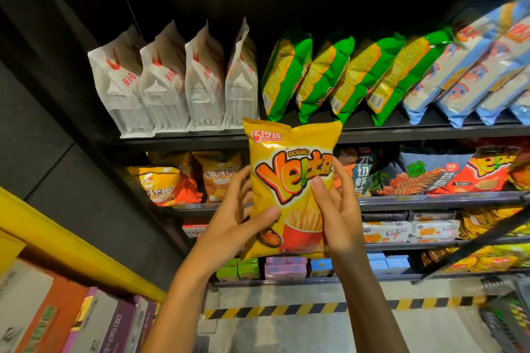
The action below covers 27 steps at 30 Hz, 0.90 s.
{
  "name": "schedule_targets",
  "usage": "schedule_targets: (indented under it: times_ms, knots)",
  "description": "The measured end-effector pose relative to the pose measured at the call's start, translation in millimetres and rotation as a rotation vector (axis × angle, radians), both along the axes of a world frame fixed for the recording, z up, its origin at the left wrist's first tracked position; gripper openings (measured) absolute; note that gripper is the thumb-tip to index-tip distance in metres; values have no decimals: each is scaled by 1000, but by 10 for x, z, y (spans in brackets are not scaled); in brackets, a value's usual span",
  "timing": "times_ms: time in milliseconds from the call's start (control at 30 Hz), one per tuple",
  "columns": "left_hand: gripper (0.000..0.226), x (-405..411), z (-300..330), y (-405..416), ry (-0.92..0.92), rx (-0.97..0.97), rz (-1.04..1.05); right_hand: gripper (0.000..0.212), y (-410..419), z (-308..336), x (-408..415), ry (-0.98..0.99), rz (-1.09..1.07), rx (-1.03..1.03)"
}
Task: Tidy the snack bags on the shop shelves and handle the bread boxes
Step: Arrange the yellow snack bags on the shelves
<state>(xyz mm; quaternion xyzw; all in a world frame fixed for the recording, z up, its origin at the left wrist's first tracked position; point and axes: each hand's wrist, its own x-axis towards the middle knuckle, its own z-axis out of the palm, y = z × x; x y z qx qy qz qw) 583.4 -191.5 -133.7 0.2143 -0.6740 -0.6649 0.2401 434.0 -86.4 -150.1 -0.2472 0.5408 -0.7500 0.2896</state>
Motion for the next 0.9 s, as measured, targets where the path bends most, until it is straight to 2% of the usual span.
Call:
schedule_targets:
  times_ms: [100,167,200,300,367,500,633,767,900]
  knots:
    - [74,-28,-60,4,66,-18,120,50,-11,72,38,24,-21,22]
    - [59,-73,-4,-6,141,42,205,40,13,132,12,29,48,44]
    - [56,-76,-8,-14,173,68,253,48,28,159,-18,49,92,53]
    - [54,-66,-9,-57,192,102,361,77,63,213,-43,113,199,43]
    - [51,-87,-33,-83,154,125,387,84,70,205,-9,128,299,18]
    - [44,-135,-82,-63,147,296,407,78,45,167,72,185,430,-40]
    - [46,-158,-53,8,121,481,427,81,-14,166,108,226,450,-59]
    - [48,-135,-32,21,106,486,428,75,-46,239,113,230,484,-77]
    - [47,-100,-68,-6,81,395,389,83,-16,161,107,230,492,-76]
